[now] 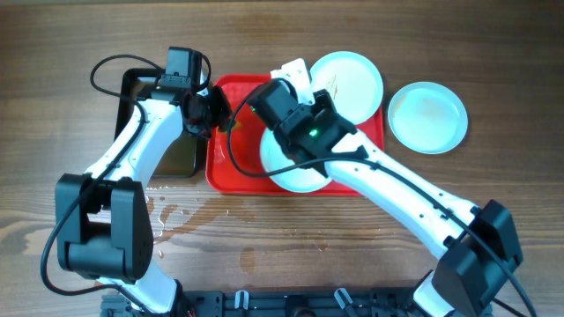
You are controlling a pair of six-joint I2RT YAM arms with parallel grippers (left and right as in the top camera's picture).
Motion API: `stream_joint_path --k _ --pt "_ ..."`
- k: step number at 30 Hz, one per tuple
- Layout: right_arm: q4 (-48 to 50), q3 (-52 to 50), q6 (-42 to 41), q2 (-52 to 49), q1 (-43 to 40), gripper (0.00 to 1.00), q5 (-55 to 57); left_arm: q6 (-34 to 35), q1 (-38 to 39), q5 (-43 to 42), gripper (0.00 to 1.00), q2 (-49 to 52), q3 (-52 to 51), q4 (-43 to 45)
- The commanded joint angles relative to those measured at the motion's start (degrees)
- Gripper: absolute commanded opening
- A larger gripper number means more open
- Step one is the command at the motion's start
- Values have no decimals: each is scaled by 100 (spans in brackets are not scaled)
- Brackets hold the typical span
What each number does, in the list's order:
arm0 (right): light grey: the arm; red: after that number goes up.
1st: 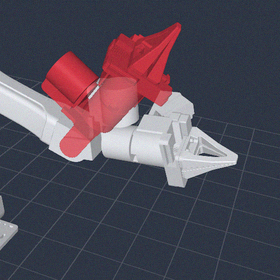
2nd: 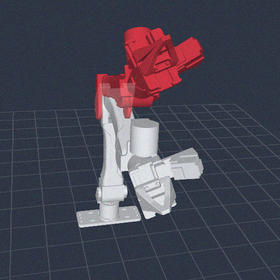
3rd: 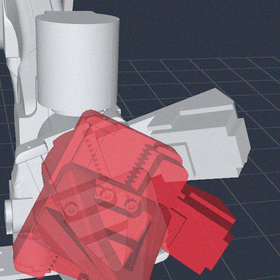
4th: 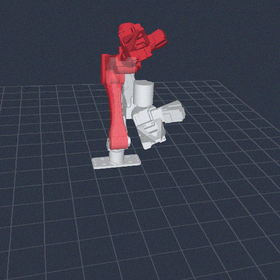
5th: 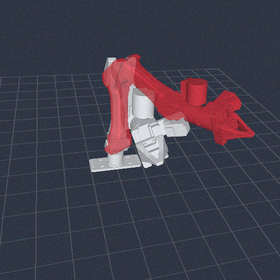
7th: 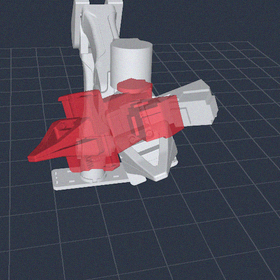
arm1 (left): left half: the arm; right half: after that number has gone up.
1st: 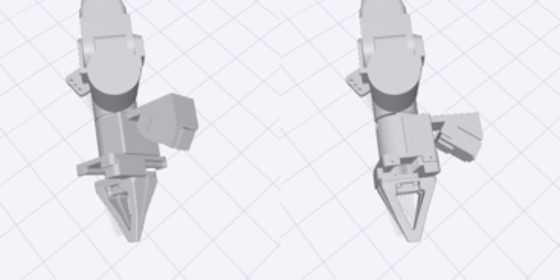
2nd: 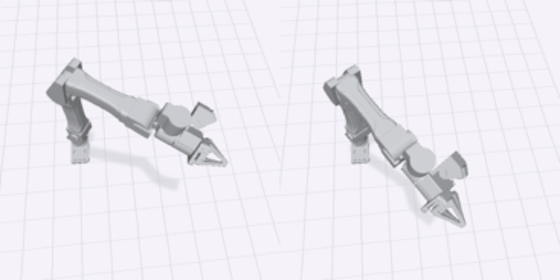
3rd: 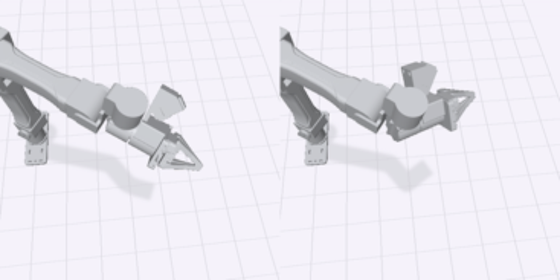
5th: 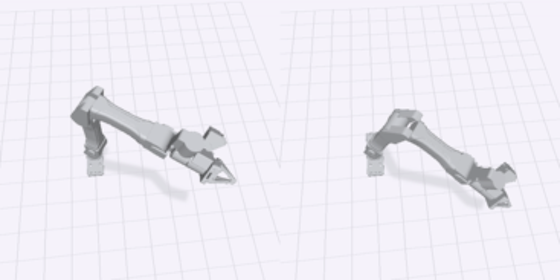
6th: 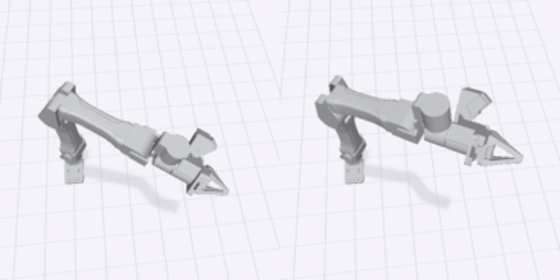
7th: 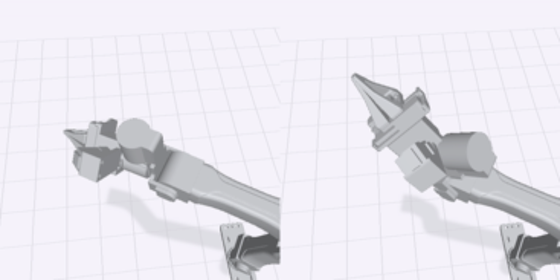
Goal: Clean dirty plates on tray and stack at the side
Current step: 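Carry the plate with the right gripper onto the plate at the right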
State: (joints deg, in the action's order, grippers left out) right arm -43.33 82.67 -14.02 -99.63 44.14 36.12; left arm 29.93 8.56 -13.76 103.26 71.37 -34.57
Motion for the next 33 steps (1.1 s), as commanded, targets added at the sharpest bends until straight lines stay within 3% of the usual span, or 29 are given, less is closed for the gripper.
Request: stream_joint_path --k 1,3,5,7,9,14,20,23,24,26,27,33 --pt "-203 87 -291 140 -267 4 -1672 39 -9 31 4 -94 101 11" --pt "-382 87 -415 140 -667 5 -2374 39 -9 31 4 -94 101 13" --pt "-623 85 -393 136 -1266 26 -3587 39 -9 31 4 -94 101 11" --pt "-802 44 -96 70 -1821 38 -4551 39 -9 28 4 -94 101 17" --pt "-890 -151 13 -107 -2166 50 -4819 42 -9 28 4 -94 101 20" --pt "-859 -332 433 -1034 -2267 56 -5088 42 -4 9 4 -94 101 22" --pt "-658 -332 509 -2118 -2262 57 -5119 42 -4 9 8 -94 101 22" --pt "-616 -332 660 -2243 -2262 52 -5117 42 -4 9 8 -94 101 22" --pt "-570 -332 706 -2243 -2262 45 -5117 42 -4 11 8 -94 101 26" --pt "-487 -332 872 -2243 -2256 10 -5099 42 -4 11 8 -94 101 46" --pt "-466 -332 920 -2243 -2256 4 -5099 42 -4 11 8 -94 101 46" --pt "-420 -297 1156 -2041 -2275 4 -5324 39 -4 11 8 -94 101 50"
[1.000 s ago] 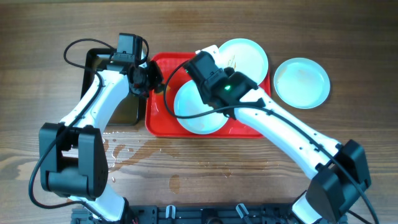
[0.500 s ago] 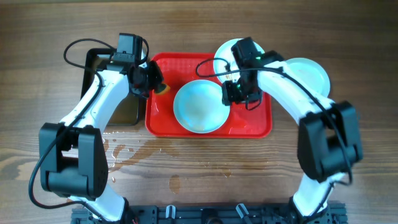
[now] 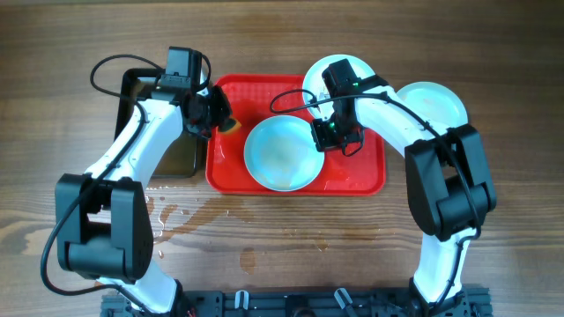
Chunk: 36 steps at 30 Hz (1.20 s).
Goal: Clean dirty plates on tray and stack at the side
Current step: 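Carry the plate with the right gripper onto the plate at the right, then grasp the last white plate rim with the right gripper, pull it center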
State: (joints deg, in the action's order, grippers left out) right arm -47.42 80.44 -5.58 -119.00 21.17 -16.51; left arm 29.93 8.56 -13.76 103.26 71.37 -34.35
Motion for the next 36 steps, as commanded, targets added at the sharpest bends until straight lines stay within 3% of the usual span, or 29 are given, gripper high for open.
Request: stream_joint_path --k 1,5,9,15,20,27,29,30,33,36 --pt "-22 -74 376 74 -9 4 -190 42 -4 11 8 -94 101 28" --pt "-155 -74 382 1145 -411 4 -319 42 -4 11 8 -94 101 28" --pt "-208 -74 -181 1683 -1073 4 -131 39 -4 13 8 -94 101 28" --pt "-146 -181 -1639 1786 -2894 4 494 39 -4 13 8 -94 101 44" --pt "387 -752 -2046 1786 -4131 4 807 37 -4 13 8 -94 101 48" --pt "942 -1147 -1965 1720 -4478 5 697 37 -4 33 8 -94 101 133" --pt "931 -1145 -1574 1722 -4404 30 286 37 -4 33 9 -94 101 133" --pt "903 -1145 -1541 1722 -4387 38 87 37 -4 31 8 -94 101 129" --pt "824 -1016 -1329 1733 -4273 43 -695 37 -4 33 8 -94 101 131" --pt "905 -833 -846 1733 -3589 49 -743 37 -4 33 8 -94 101 136"
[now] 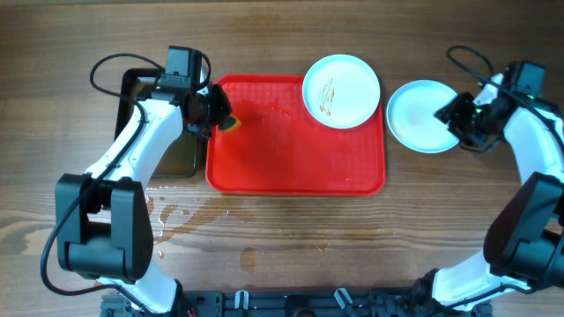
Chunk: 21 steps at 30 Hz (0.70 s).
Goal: Clean dirty plates on tray and stack at the side
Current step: 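Grasp the last white plate rim with the right gripper, pull it center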
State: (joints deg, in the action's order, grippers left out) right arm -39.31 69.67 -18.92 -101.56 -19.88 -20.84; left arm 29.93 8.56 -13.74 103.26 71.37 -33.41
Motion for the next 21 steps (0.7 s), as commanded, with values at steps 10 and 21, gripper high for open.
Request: stream_joint_path --k 10,21 --pt "1322 227 -339 -433 3296 48 1956 37 -4 31 7 -94 101 59" --pt "79 234 1106 -1217 3510 42 278 39 -4 31 8 -94 101 61"
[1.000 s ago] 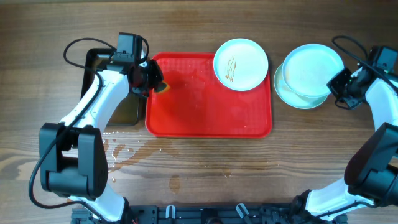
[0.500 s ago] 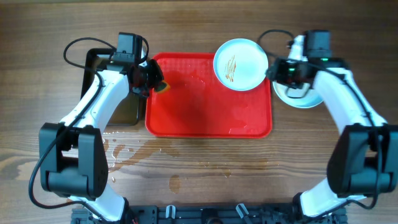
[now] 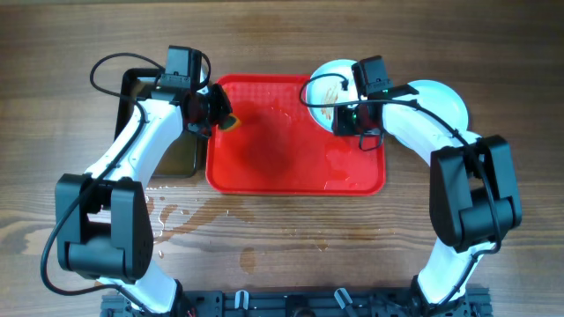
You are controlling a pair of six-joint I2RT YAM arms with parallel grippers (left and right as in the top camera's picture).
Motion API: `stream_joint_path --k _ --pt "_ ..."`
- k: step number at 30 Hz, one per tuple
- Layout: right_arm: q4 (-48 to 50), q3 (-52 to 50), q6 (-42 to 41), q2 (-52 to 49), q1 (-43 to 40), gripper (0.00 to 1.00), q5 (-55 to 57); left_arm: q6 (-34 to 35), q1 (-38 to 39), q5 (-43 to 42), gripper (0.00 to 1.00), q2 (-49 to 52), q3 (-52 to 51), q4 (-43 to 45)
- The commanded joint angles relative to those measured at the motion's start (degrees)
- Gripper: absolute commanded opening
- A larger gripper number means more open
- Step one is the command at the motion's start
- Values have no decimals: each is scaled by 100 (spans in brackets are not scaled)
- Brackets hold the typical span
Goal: Clean dirty plates on tray and stack at the side
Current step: 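Grasp the last white plate rim with the right gripper, pull it center, then scrub the last plate with the left-held sponge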
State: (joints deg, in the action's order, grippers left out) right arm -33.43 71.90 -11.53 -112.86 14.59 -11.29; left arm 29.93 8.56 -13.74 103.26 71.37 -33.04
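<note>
A red tray (image 3: 264, 163) lies mid-table. One white plate (image 3: 328, 81) with brown streaks rests in its far right corner. My right gripper (image 3: 350, 121) hovers at that plate's near edge; its fingers are hidden under the wrist. Beside the tray on the right sits the pale blue plate stack (image 3: 441, 99), partly covered by my right arm. At the tray's far left corner my left gripper (image 3: 222, 121) is shut on a yellow-green sponge (image 3: 231, 125).
A dark rectangular basin (image 3: 132, 97) stands left of the tray, under my left arm. Water drops and a wet patch (image 3: 181, 211) lie on the wooden table in front of the tray.
My right gripper was at the stacked plates on the right of the tray; now it is over the tray at the streaked plate's near edge. The left arm and sponge have not moved.
My right arm first reached across a pale plate in the tray's middle. Then its gripper stood at that plate's right edge. Later the plate lay on the one beside the tray, with the gripper there. Now the gripper is at the streaked plate. The left held the sponge throughout.
</note>
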Motion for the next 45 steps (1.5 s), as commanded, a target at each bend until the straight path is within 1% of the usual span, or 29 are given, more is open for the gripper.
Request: stream_joint_path --k 1,6,8,9,10,11,13,14,16,18,20,25,26,27,29,32,36,39,42,43,45 --pt "-726 11 433 -63 101 41 -835 39 -4 31 8 -94 101 24" --pt "-1375 142 658 356 511 41 -1047 42 -4 28 8 -94 101 90" --pt "-1639 398 881 581 684 46 -1099 39 -4 28 8 -94 101 87" --pt "-1679 522 841 664 686 48 -997 39 -4 28 8 -94 101 87" --pt "-1648 586 568 682 632 49 -750 42 -4 28 8 -94 101 87" --pt "-1556 645 52 684 474 51 -269 39 -4 28 8 -94 101 87" --pt "-1294 643 -579 671 136 57 402 39 9 26 8 -94 101 85" --pt "-1147 643 -675 643 -35 57 579 39 37 28 8 -94 101 87" --pt "-942 640 -667 520 -334 57 573 37 125 31 5 -83 101 127" --pt "-905 640 -658 339 -448 57 562 35 188 33 4 -48 101 186" --pt "-785 638 -354 11 -476 61 345 35 284 31 4 66 101 323" --pt "-623 636 -365 -680 -476 61 306 33 411 33 4 133 101 457" --pt "-616 636 -361 -754 -474 59 208 35 435 31 4 133 101 503" --pt "-616 636 -341 -789 -470 52 37 35 455 31 4 133 101 538" --pt "-599 636 -284 -815 -463 25 -284 33 595 31 4 144 101 686" --pt "-675 636 -197 -815 -393 4 -444 -125 828 63 4 155 101 822" --pt "-752 636 -195 -815 -341 4 -442 -197 1150 557 4 337 96 870" --pt "-748 636 -177 -815 -339 4 -444 -503 1233 492 4 730 96 1104" --pt "-734 636 2 -815 -339 4 -540 -1025 1311 417 4 1196 96 1320" --pt "-732 636 7 -815 -339 4 -538 -1049 1327 417 4 1346 96 1368" --pt "-728 636 22 -815 -339 4 -531 -1436 1346 -254 4 1604 96 1491"
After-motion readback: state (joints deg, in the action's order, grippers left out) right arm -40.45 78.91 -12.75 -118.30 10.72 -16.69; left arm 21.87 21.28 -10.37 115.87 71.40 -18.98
